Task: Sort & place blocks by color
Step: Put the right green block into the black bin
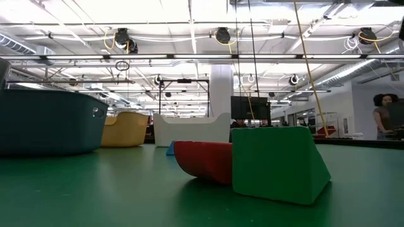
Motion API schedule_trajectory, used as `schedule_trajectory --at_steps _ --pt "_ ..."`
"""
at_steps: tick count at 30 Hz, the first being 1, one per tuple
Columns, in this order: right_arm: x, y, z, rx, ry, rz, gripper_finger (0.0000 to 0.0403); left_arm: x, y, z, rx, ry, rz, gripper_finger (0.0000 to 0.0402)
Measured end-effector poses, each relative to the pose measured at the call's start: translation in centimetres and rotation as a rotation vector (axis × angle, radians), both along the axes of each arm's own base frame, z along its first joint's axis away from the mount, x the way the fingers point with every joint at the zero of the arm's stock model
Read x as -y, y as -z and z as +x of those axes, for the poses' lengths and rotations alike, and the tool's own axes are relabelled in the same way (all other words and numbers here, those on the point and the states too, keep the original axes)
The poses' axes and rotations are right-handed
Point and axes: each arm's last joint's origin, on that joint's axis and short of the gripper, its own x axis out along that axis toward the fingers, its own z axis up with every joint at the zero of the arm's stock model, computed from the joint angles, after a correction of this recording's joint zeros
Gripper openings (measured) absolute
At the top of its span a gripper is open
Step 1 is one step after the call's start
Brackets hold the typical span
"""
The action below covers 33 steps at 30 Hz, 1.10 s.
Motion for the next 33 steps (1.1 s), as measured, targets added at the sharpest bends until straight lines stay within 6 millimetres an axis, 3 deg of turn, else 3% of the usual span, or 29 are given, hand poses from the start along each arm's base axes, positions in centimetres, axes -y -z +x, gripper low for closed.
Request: schedule_trajectory --at_steps 12,19,27,33 --pt "-1.4 2.2 -0.1 -0.046 -0.072 -0.047 0.0248 0.1 0.0 0.0 -0.005 0.018 -0.007 0.02" --pt "-1.4 2.2 -0.3 -0.072 -0.095 -0.039 0.0201 0.1 0.0 0.0 -0.006 0.018 -0.007 0.02" --pt "-1.3 2.2 -0.5 -0.105 -0.1 -0.036 0.0113 0.1 0.0 0.0 -0.007 0.02 0.0 0.02" --pt "-1.5 2.2 -0.3 -0.081 -0.107 -0.015 0.0113 0.1 0.0 0.0 -0.007 0.025 0.004 0.02"
